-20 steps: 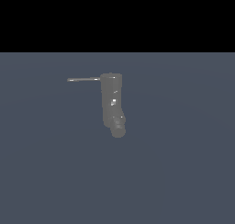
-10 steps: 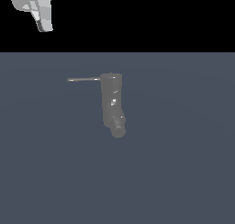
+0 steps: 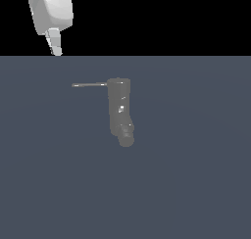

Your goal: Turn on the faucet by rotating a designated handle.

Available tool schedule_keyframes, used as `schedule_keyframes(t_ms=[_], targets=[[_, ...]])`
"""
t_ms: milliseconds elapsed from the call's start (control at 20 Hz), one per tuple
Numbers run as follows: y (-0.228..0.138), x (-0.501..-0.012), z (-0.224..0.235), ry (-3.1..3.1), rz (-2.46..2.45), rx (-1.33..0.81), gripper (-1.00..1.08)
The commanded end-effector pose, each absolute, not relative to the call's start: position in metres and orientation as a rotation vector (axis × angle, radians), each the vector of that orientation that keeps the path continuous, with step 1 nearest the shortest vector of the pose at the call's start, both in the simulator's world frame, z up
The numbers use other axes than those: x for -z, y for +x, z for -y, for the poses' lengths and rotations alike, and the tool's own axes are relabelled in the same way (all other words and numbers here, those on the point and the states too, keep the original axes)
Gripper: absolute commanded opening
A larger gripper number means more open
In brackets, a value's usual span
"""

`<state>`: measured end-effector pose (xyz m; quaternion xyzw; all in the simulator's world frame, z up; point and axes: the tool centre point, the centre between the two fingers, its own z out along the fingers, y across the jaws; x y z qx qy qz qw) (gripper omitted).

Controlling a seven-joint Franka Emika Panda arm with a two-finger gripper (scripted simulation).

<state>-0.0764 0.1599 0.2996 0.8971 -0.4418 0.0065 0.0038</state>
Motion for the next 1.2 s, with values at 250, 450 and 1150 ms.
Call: schedule_keyframes(t_ms=[250,450,1150], targets=[[-0.041,-0.271,-0.166,2.711,1.579,-0.014,-1.0],[-0.021,-0.256,-0.167,2.649,1.684,-0.012,-1.0],[0.04,-0.209,-0.159,2.433,1.984,-0.004,-1.0]])
